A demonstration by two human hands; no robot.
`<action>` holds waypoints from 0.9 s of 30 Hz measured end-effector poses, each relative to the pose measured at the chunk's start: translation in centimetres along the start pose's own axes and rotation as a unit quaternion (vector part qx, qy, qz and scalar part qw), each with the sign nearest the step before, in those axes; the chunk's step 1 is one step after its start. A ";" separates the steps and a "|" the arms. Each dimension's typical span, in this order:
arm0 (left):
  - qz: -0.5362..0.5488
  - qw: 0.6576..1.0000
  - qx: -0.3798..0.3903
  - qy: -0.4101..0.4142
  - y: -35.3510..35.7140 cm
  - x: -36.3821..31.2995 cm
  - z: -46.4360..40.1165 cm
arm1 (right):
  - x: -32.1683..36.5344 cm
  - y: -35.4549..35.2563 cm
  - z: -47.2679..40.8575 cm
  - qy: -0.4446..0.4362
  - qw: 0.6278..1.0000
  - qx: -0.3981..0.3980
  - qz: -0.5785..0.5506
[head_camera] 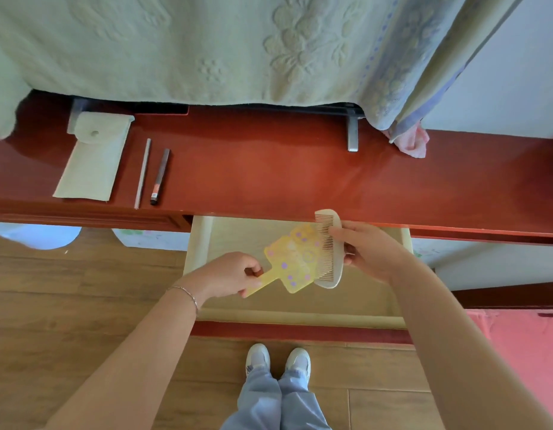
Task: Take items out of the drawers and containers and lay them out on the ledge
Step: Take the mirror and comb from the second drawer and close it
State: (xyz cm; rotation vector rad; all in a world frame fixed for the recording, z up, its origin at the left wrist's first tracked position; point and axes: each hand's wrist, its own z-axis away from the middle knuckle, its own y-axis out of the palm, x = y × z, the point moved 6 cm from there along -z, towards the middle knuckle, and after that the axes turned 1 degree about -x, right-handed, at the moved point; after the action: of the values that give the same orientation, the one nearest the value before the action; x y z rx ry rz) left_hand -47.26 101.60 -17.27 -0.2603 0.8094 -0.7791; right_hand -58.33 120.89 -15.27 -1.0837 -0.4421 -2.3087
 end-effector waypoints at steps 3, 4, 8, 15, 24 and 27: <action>0.037 0.999 -0.030 0.007 -2.0 -0.4 1.1 | 3.1 0.4 -1.4 -0.034 0.999 -0.028 0.020; 0.050 0.997 -0.051 0.008 -2.8 -0.5 1.3 | 4.0 0.7 -2.0 -0.041 0.998 -0.042 0.014; 0.152 0.973 -0.170 -0.018 -6.5 0.2 1.4 | 6.2 2.1 -4.8 -0.047 0.992 -0.111 -0.035; 0.201 0.926 -0.311 -0.070 -12.0 1.9 -0.7 | 7.7 4.6 -9.9 -0.017 0.987 -0.163 0.004; 0.156 0.926 -0.321 -0.123 -14.6 4.5 -3.2 | 10.7 7.0 -14.5 -0.055 0.964 -0.210 0.156; 0.124 0.923 -0.339 -0.134 -14.8 4.6 -3.3 | 11.1 7.3 -15.1 -0.077 0.945 -0.221 0.227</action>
State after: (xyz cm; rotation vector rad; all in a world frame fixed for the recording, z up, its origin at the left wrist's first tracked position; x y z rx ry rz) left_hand -55.47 88.22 -14.80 -0.8490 0.8092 -0.1906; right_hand -68.84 103.74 -15.48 -1.4084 0.2720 -1.9529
